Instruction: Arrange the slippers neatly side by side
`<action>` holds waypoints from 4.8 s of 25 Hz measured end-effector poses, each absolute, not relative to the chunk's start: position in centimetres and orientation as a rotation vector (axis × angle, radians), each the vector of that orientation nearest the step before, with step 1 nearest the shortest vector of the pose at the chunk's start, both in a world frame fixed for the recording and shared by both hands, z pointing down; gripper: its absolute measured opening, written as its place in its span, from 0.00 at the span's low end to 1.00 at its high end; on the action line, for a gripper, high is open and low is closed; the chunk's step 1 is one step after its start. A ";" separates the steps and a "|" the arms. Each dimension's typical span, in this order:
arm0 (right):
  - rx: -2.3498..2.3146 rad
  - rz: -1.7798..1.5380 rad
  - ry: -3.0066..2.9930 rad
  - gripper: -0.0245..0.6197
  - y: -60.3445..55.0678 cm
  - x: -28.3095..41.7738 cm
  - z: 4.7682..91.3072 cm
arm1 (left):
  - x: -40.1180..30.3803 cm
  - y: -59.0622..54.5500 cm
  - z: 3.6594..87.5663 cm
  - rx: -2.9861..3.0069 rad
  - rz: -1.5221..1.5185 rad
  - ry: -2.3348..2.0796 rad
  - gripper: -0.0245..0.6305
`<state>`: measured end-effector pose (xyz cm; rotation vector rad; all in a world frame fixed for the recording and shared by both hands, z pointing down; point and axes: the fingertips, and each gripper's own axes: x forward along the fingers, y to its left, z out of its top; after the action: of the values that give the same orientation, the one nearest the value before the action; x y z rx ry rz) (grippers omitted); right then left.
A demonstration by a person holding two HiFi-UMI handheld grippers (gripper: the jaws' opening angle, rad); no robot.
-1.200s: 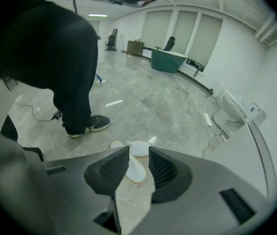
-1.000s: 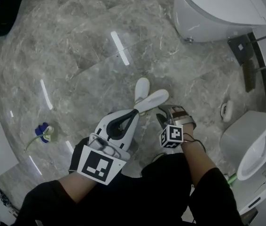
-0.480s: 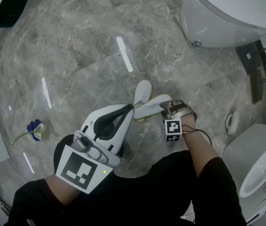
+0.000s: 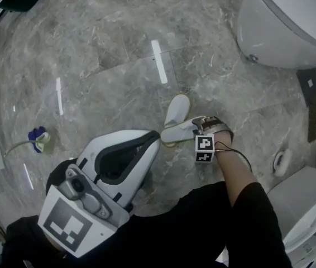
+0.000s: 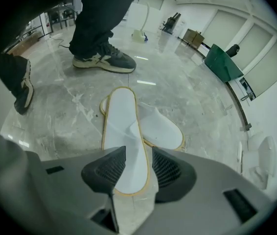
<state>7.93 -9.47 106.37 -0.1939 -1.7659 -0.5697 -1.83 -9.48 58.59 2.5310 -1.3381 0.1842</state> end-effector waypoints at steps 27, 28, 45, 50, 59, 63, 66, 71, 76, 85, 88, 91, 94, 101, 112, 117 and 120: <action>-0.237 -0.645 -1.710 0.07 -9.6 7.7 109.8 | -4.2 -7.3 62.2 2.429 0.354 -1.413 0.04; -0.246 -0.658 -1.711 0.07 -9.6 7.8 109.7 | -4.0 -7.2 62.1 2.435 0.355 -1.409 0.04; -0.587 -0.978 -1.582 0.06 -9.4 11.2 108.6 | -3.4 -5.8 61.8 2.452 0.357 -1.397 0.04; -0.651 -1.032 -1.521 0.06 -9.9 11.3 109.6 | -4.0 -5.4 62.0 2.437 0.363 -1.415 0.04; -0.802 -1.165 -1.404 0.06 -10.7 11.0 109.9 | -5.4 -4.6 62.0 2.407 0.358 -1.444 0.04; -0.829 -1.182 -1.388 0.06 -10.8 10.7 110.3 | -6.1 -4.4 62.1 2.390 0.360 -1.460 0.04; -0.820 -1.178 -1.397 0.06 -10.9 10.2 110.7 | -6.6 -4.2 62.3 2.374 0.357 -1.474 0.04; -0.835 -1.178 -1.391 0.06 -10.7 10.1 111.2 | -6.9 -4.3 62.2 2.372 0.350 -1.477 0.04; -0.819 -1.163 -1.389 0.06 -10.7 9.9 111.6 | -7.1 -4.3 62.2 2.368 0.335 -1.472 0.04; -0.786 -1.113 -1.397 0.07 -10.8 10.4 111.7 | -6.9 -4.3 62.0 2.388 0.325 -1.455 0.04; -0.774 -1.091 -1.404 0.15 -10.5 10.5 111.5 | -6.9 -4.3 61.9 2.393 0.322 -1.455 0.04; -0.746 -1.084 -1.412 0.16 -10.4 10.5 110.9 | -6.7 -4.4 61.9 2.407 0.321 -1.446 0.04; -0.679 -1.041 -1.437 0.17 -10.6 10.7 109.7 | -6.7 -4.9 61.9 2.430 0.349 -1.429 0.04; -0.465 -0.869 -1.517 0.17 -9.8 12.8 104.5 | -4.8 -7.5 61.2 2.545 0.382 -1.284 0.04; -0.181 -0.528 -1.717 0.17 -2.5 11.0 82.5 | -2.8 -8.6 47.2 2.512 0.420 -1.126 0.04; -0.135 -0.470 -1.748 0.17 -0.3 9.2 71.5 | -2.5 -8.8 40.6 2.503 0.439 -1.114 0.04; -0.099 -0.455 -1.760 0.17 0.5 8.3 65.1 | -2.4 -8.7 36.1 2.525 0.453 -1.102 0.04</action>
<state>8.33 0.54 65.09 -0.0994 -1.7604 -0.4547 -2.39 -8.72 36.05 2.5252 -1.1018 0.4526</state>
